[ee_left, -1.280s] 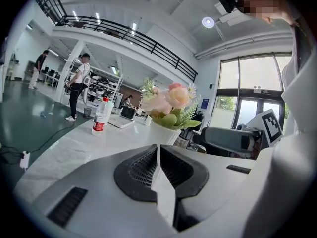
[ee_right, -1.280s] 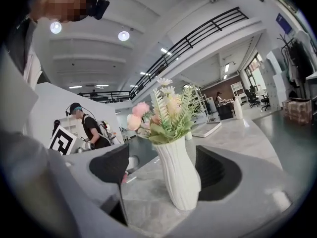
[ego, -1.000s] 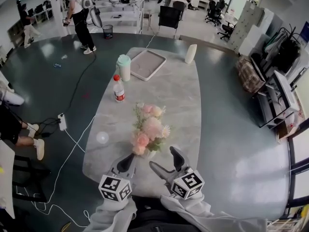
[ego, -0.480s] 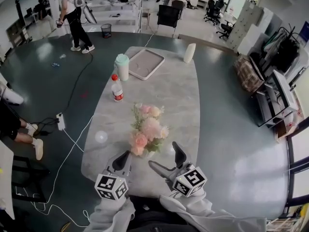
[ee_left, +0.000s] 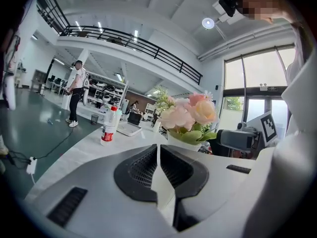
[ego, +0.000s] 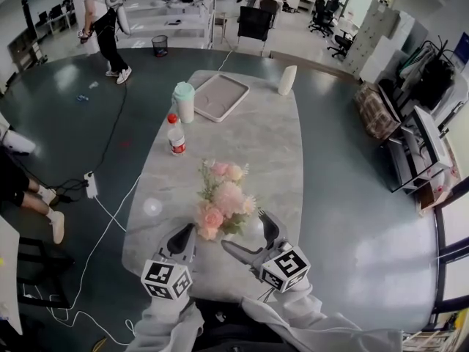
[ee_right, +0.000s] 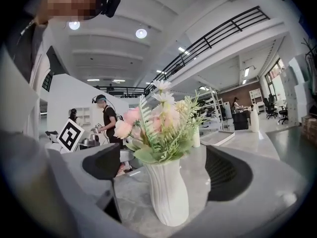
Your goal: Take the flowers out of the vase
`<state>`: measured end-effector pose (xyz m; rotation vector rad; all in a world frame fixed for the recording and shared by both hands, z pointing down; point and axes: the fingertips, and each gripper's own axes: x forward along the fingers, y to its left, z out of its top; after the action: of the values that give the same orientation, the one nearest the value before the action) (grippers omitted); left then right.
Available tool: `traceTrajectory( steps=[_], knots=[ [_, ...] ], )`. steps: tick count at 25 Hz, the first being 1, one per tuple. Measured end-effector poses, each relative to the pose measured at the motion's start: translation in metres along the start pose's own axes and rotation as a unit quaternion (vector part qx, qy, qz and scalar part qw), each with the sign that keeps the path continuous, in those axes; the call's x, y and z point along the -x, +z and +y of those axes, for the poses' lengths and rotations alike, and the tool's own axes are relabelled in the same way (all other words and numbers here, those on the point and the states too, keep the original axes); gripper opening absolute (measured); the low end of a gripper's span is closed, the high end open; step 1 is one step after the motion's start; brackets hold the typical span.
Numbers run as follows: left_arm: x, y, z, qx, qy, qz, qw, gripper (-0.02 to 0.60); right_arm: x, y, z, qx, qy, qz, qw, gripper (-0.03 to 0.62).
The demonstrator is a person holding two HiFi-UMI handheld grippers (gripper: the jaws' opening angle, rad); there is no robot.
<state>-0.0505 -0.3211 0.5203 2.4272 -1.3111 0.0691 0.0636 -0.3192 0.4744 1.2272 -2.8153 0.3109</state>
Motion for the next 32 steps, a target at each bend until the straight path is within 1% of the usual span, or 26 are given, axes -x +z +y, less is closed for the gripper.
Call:
traceTrajectory(
  steps=[6, 11, 14, 24, 27, 28, 29, 32],
  knots=[
    [-0.012, 0.007, 0.012, -0.004, 0.014, -0.002, 0.9999, 0.003, -0.016, 0.006, 0.0, 0.025, 0.02, -0.018, 0.999, 0.535],
    [-0.019, 0.008, 0.019, -0.008, 0.018, 0.0, 0.9998, 0.003, -0.027, 0.005, 0.003, 0.045, 0.032, -0.03, 0.998, 0.535],
    [-0.024, 0.009, 0.023, -0.008, 0.022, -0.001, 0.9997, 0.004, -0.032, 0.008, 0.005, 0.037, 0.038, -0.039, 0.998, 0.535],
    [-0.039, 0.019, 0.024, -0.013, 0.016, -0.007, 0.9998, 0.003, -0.041, 0.017, 0.011, 0.071, 0.052, -0.044, 0.995, 0.534],
    [-0.04, 0.022, 0.021, -0.018, 0.009, -0.006, 0.9998, 0.003, -0.041, 0.019, 0.013, 0.07, 0.056, -0.05, 0.995, 0.531],
    [-0.04, 0.022, 0.021, -0.019, 0.008, -0.006, 0.9998, 0.003, -0.041, 0.019, 0.012, 0.066, 0.054, -0.048, 0.995, 0.506],
    [-0.041, 0.023, 0.022, -0.019, 0.008, -0.006, 0.9998, 0.003, -0.041, 0.019, 0.011, 0.062, 0.051, -0.047, 0.996, 0.455],
    [-0.041, 0.024, 0.025, -0.019, 0.007, -0.005, 0.9998, 0.003, -0.042, 0.019, 0.007, 0.064, 0.044, -0.044, 0.996, 0.385]
  ],
)
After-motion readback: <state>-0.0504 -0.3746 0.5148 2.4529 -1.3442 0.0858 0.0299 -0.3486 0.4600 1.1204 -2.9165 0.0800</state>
